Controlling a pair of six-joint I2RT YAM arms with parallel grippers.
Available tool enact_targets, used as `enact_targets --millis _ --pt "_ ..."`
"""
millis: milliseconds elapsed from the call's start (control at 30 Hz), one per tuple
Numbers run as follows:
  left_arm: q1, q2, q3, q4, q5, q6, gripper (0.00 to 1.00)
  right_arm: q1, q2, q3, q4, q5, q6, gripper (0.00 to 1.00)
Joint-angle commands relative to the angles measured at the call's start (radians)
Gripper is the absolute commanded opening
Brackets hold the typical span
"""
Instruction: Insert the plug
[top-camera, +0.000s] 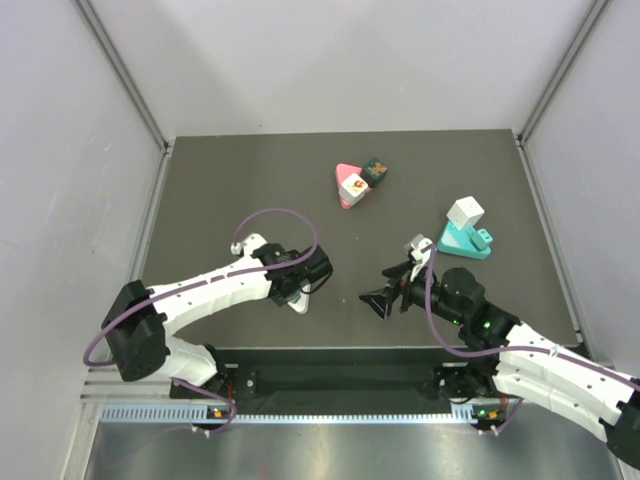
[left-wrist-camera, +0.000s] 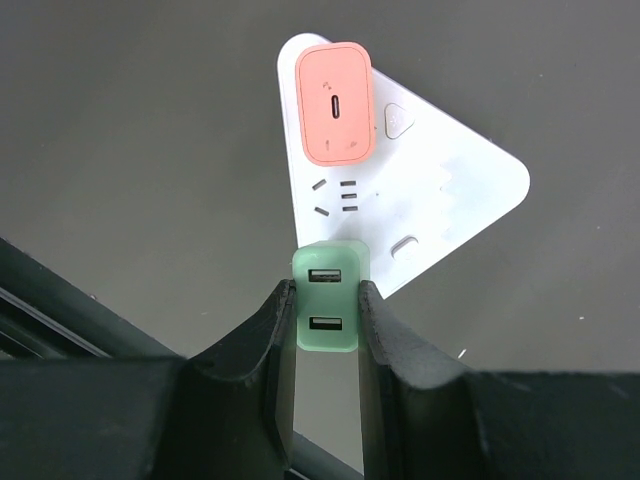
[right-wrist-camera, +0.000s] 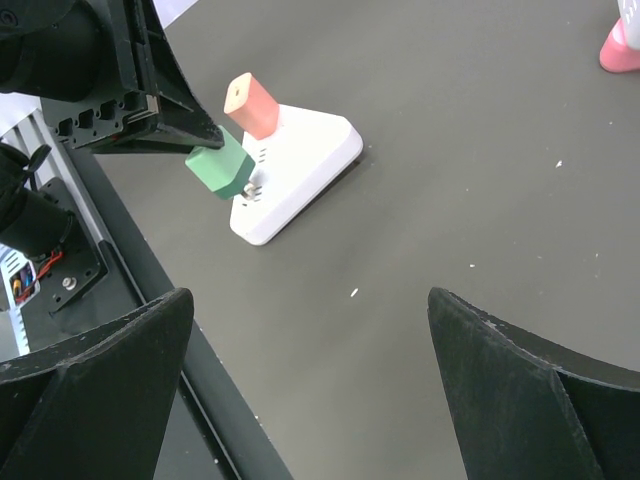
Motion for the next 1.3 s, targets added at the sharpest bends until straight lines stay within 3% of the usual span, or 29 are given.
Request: enact_targets --millis 0,300,567,1000,1267 --pt "-0.004 0.018 0.008 -0.002 -0.033 -0.003 0.0 -0.006 0.003 0.002 0.031 -0.004 -0.018 1.0" --pt "-0.011 0.06 0.047 -0.018 -0.05 0.0 0.0 -0.006 0.005 0.0 0.034 -0.007 -0.015 1.0" --pt "-0.045 0.112 0.139 -0.14 -0.115 -0.045 0.0 -0.007 0.022 -0.001 0.043 -0.013 -0.016 1.0" --pt "-0.085 0.18 0.141 -0.221 -0.087 -0.117 0.0 -0.007 -0.012 -0.012 0.024 -0.014 -0.007 1.0" --pt "-0.085 0.144 0.1 -0.146 -0.098 -0.115 0.0 -0.01 -0.015 -0.009 0.021 -0.013 -0.01 1.0"
